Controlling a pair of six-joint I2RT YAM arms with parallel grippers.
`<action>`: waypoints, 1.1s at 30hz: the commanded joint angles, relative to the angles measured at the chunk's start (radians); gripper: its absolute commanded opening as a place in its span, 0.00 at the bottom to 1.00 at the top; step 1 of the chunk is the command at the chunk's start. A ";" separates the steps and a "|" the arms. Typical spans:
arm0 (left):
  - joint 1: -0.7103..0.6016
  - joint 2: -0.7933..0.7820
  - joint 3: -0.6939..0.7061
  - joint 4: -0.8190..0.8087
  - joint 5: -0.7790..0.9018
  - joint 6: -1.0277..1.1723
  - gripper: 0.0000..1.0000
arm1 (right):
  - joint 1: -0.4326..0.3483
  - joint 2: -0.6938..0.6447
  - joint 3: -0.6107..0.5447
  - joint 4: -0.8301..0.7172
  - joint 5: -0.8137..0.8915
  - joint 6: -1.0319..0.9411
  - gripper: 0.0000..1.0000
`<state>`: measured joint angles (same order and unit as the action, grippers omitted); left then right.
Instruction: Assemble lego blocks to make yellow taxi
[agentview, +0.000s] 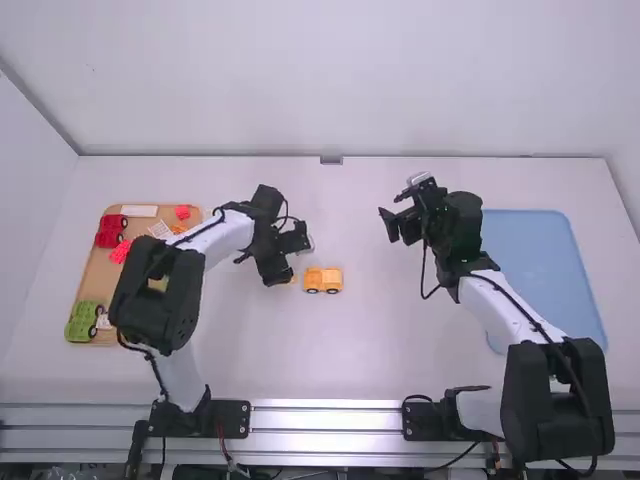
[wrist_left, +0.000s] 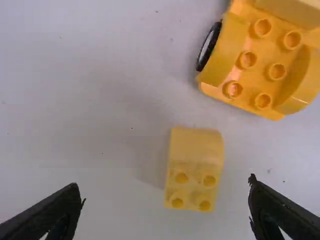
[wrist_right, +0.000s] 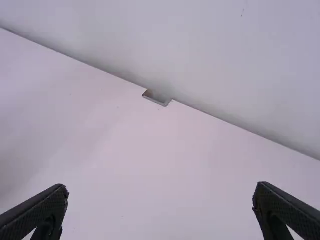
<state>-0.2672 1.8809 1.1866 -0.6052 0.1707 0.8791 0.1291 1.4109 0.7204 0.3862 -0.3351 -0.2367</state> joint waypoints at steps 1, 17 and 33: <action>-0.008 0.046 -0.003 -0.014 -0.005 -0.015 0.86 | 0.007 -0.011 -0.002 0.004 -0.009 0.004 0.99; -0.031 0.100 -0.003 0.003 0.019 -0.057 0.62 | 0.009 -0.011 -0.002 0.003 -0.005 -0.007 0.99; -0.047 0.102 -0.074 0.086 -0.084 -0.194 0.45 | -0.002 -0.011 -0.002 -0.005 -0.008 -0.007 0.99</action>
<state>-0.3050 1.9629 1.1603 -0.5159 0.1486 0.7475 0.1261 1.4109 0.7204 0.3828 -0.3374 -0.2409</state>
